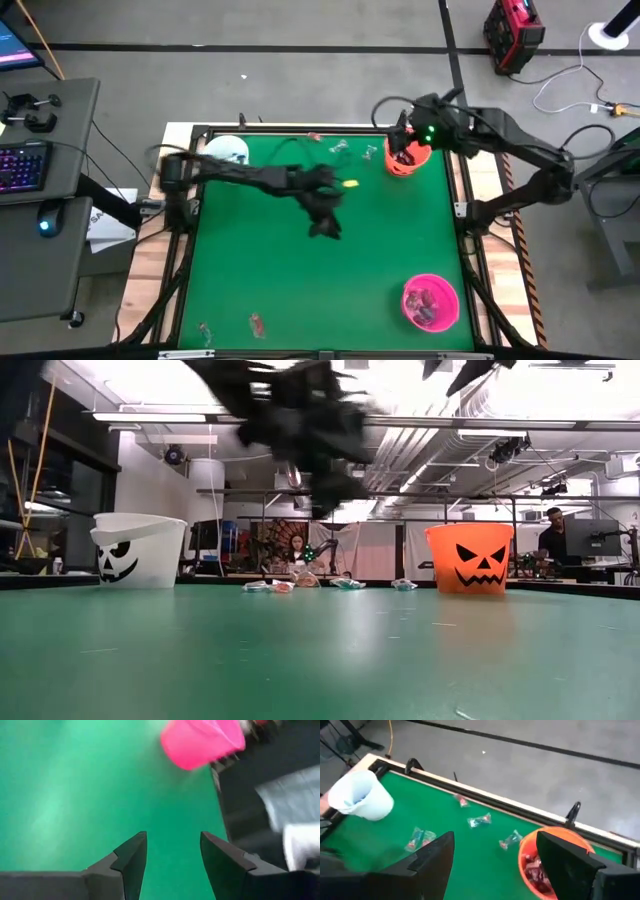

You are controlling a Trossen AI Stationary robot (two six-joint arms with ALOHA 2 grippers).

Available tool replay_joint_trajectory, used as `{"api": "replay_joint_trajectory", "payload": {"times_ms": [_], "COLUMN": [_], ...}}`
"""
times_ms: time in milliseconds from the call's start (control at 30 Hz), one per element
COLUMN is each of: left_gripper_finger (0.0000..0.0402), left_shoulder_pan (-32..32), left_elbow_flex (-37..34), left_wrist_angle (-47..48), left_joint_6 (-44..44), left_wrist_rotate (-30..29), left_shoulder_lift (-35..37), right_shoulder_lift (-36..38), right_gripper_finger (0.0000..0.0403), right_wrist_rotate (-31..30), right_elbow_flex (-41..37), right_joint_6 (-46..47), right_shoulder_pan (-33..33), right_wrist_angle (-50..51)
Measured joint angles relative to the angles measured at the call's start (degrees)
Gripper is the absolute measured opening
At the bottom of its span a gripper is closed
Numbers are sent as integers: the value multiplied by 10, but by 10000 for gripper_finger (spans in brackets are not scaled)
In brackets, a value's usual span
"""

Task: Sort candy by brand, put in halloween buckets
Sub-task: Put the blue gummy into the pink bucket

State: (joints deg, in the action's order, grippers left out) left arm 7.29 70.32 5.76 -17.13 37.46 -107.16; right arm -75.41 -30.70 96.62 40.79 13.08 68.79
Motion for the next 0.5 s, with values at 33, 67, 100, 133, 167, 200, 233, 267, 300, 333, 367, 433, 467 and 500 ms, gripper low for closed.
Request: {"api": "replay_joint_trajectory", "payload": {"times_ms": [33, 67, 100, 133, 167, 200, 233, 267, 300, 333, 367, 433, 467, 500], "left_gripper_finger": [172, 172, 172, 172, 171, 171, 171, 171, 171, 171, 171, 171, 171, 171], "left_shoulder_pan": [1, 2, 2, 1, 0, -2, -3, -3, -2, -2, -1, -2, -2, -1], "left_elbow_flex": [-51, -100, -147, -189, -226, -260, -289, -314, -334, -350, -365, -385, -393, -398], "left_wrist_angle": [-35, -73, -105, -133, -155, -170, -174, -172, -173, -176, -175, -177, -175, -170], "left_joint_6": [-30, -60, -89, -120, -148, -175, -199, -218, -230, -237, -241, -230, -216, -194], "left_wrist_rotate": [-29, -65, -104, -141, -175, -207, -235, -257, -278, -296, -315, -350, -365, -379], "left_shoulder_lift": [39, 83, 125, 167, 208, 245, 282, 315, 347, 377, 407, 454, 472, 488], "right_shoulder_lift": [-6, -16, -26, -40, -54, -72, -92, -113, -135, -159, -181, -227, -249, -270], "right_gripper_finger": [275, 275, 275, 275, 275, 275, 275, 275, 275, 275, 275, 275, 275, 275], "right_wrist_rotate": [13, 26, 41, 57, 73, 89, 104, 120, 135, 145, 158, 181, 197, 210], "right_elbow_flex": [0, 0, 0, 0, 0, 0, 0, 0, 0, 0, 0, 0, 0, 0], "right_joint_6": [-15, -28, -38, -49, -58, -66, -72, -75, -77, -76, -70, -50, -42, -32], "right_shoulder_pan": [15, 29, 44, 58, 74, 88, 100, 112, 124, 133, 141, 157, 163, 168], "right_wrist_angle": [-10, -21, -36, -55, -74, -91, -108, -126, -141, -154, -169, -192, -205, -217]}}
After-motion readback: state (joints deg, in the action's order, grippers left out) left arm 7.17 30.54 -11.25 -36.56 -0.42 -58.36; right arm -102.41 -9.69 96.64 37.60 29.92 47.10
